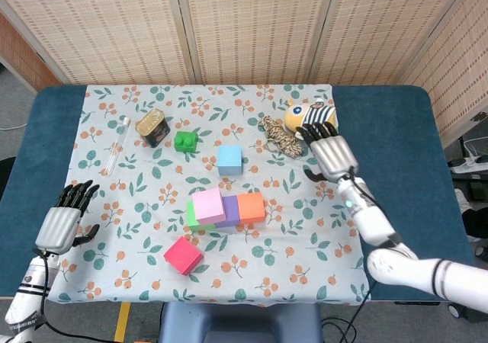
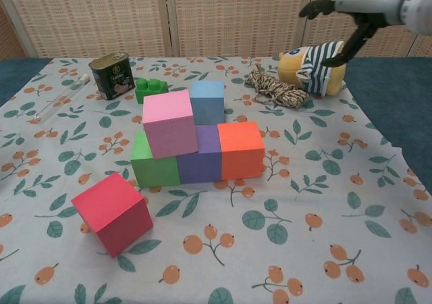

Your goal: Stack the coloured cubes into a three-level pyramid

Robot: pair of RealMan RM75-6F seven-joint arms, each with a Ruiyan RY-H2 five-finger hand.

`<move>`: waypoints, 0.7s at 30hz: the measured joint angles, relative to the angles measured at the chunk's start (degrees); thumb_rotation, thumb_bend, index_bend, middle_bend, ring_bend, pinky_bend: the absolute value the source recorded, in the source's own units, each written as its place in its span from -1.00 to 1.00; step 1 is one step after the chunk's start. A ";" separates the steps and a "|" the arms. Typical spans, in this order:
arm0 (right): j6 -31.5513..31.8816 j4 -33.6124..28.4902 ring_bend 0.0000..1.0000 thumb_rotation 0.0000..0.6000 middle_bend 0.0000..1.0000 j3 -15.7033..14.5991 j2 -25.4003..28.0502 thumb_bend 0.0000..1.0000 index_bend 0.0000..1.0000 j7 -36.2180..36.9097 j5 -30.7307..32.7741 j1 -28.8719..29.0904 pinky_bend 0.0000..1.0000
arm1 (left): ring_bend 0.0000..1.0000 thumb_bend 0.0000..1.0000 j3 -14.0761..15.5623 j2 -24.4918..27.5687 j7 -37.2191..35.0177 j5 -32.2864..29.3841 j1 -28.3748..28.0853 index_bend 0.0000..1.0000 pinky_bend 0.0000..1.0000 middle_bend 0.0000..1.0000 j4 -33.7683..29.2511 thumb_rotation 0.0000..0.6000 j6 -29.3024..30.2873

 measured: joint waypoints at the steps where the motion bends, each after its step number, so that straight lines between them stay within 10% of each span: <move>1: -0.62 1.90 -1.00 0.76 -0.93 0.35 -1.96 -0.59 -0.91 -1.38 2.90 2.51 -0.96 | -1.00 -0.31 -0.33 -0.08 0.26 -0.08 0.15 -1.00 -0.95 -1.00 0.03 1.00 -0.19; 8: -5.43 18.55 -1.00 0.76 -0.93 1.49 -16.28 -0.64 -0.88 -7.09 19.05 17.17 -0.99 | -1.00 -0.30 -1.49 -0.58 1.65 -0.41 0.50 -1.00 -0.95 -1.00 0.37 1.00 -2.08; 21: -8.77 36.99 -1.00 0.76 -0.93 1.56 -31.14 -0.65 -0.75 -8.80 27.14 25.96 -1.00 | -1.00 -0.31 -3.54 -0.99 3.02 -1.47 0.92 -1.00 -0.95 -1.00 0.83 1.00 -5.18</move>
